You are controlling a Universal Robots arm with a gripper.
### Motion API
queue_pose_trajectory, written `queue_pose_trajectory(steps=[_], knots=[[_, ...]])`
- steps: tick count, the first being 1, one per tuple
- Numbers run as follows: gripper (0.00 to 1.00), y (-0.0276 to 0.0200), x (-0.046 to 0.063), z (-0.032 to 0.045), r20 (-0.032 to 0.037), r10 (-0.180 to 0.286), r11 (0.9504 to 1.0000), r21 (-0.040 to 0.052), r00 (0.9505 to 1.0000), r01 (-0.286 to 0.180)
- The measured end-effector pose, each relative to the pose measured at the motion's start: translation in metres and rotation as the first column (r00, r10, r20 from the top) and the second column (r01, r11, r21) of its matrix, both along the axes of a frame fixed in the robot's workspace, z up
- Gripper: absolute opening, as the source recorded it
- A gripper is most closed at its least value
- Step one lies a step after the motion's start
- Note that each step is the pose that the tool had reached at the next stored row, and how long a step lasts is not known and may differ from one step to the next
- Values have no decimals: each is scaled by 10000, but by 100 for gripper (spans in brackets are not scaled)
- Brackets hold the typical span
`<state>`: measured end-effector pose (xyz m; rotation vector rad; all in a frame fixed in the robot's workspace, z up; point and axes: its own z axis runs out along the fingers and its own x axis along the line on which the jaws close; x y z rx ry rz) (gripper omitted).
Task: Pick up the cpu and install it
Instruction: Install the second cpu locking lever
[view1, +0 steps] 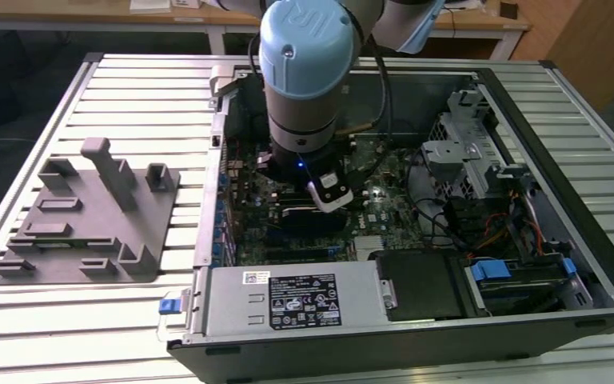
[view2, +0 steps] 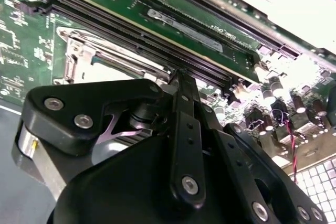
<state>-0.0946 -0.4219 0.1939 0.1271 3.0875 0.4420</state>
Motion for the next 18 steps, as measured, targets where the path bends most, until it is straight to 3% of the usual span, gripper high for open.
queue_pose_trajectory(steps=[9, 18], knots=[[11, -1, -39, -41, -2, -1, 9998, 207, 10000, 1], [11, -3, -40, -40, -5, -1, 9997, 247, 10000, 1]])
